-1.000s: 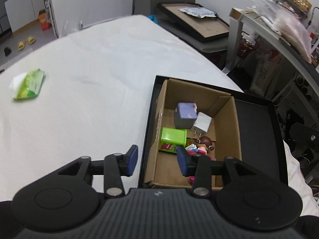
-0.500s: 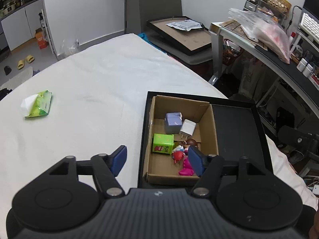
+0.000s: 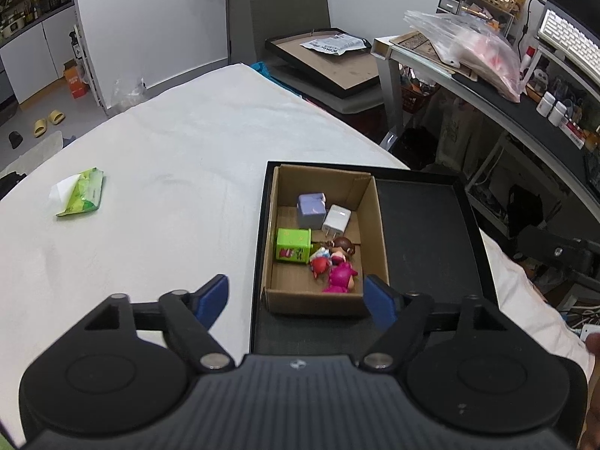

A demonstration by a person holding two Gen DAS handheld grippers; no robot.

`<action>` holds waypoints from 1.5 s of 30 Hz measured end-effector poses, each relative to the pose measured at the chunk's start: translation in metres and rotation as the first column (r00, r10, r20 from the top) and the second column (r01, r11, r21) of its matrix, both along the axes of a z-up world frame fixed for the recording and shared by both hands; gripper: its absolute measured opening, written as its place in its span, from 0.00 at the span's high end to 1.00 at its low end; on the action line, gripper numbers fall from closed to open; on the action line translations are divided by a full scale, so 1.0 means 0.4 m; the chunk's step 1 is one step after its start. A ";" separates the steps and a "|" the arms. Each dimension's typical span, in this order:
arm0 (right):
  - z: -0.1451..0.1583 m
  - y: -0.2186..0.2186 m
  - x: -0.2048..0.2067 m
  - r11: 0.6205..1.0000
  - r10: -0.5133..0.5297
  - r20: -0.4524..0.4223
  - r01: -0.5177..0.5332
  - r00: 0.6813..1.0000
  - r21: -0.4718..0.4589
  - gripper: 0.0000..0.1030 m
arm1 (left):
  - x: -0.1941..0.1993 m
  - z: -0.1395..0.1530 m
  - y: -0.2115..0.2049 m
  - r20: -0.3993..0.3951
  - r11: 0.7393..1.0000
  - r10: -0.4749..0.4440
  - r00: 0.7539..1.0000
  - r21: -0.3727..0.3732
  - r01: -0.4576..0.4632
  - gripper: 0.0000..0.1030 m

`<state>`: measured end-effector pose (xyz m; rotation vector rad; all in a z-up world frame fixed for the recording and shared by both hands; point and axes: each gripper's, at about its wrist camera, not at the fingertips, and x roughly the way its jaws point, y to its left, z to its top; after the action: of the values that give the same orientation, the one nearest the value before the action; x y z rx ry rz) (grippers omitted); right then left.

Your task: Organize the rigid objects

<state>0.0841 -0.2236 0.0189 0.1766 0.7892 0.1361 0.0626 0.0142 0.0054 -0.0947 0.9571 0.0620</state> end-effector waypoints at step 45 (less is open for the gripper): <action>0.021 0.036 -0.186 0.987 0.074 -0.016 -0.076 0.997 -0.140 0.00 | -0.195 0.047 0.006 0.085 1.000 -0.024 0.996 0.007 0.024 0.01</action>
<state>0.0099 -0.2090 0.0274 0.0137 0.8135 0.1502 -0.0153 0.0167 0.0242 -0.0793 0.8724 0.0383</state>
